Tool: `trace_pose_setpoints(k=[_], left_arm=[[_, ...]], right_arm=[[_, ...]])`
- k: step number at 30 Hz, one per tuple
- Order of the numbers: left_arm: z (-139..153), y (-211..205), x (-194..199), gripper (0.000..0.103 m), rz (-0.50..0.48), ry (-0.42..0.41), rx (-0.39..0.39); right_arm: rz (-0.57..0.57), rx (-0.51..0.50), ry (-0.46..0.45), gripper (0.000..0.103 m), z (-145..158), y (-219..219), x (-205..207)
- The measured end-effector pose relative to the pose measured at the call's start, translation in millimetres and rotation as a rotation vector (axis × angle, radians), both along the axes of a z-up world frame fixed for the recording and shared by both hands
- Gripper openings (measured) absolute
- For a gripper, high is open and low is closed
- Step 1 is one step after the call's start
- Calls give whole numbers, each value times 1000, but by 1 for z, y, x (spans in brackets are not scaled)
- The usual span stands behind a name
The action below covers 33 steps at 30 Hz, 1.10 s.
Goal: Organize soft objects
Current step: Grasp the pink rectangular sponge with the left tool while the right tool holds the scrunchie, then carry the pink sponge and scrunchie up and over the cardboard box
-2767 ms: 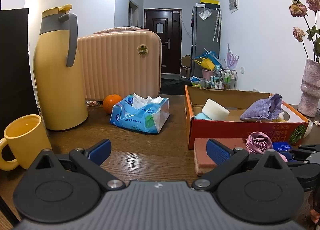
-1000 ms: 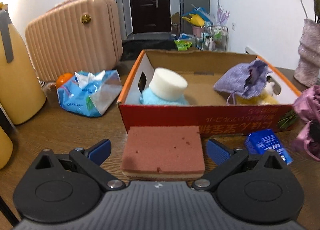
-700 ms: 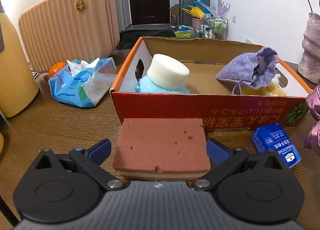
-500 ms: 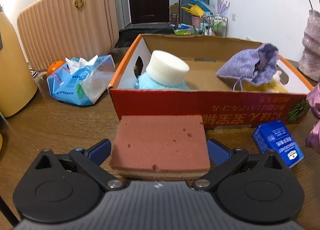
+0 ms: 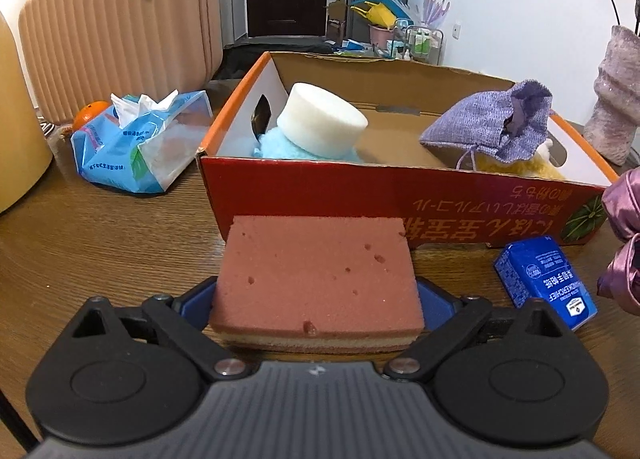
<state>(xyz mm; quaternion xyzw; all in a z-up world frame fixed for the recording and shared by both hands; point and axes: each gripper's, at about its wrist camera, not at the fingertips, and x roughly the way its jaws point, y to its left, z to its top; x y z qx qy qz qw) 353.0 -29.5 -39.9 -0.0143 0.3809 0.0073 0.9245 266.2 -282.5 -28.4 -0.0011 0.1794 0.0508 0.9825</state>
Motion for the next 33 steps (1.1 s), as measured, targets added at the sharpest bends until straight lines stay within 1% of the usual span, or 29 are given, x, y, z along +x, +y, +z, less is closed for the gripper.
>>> trace_pose_setpoints(k=[6,10,18,23,33], left_arm=[[2,2,-3,99,7,-15,-22],[5,3,-7,99,20,-43,-18],[18,2,-22,99,38,-142,-13],[31,0,-35,99,43,-229,-7],[53,-7,-59,99,25,-364,-10]], right_arm=[[1,0,0,30,0,0,0],[1,0,0,30,0,0,0],[3,6,-17,30,0,0,-2],[5,11,-32,30,2,-1,-6],[11,20,-64,30,8,-1,-11]])
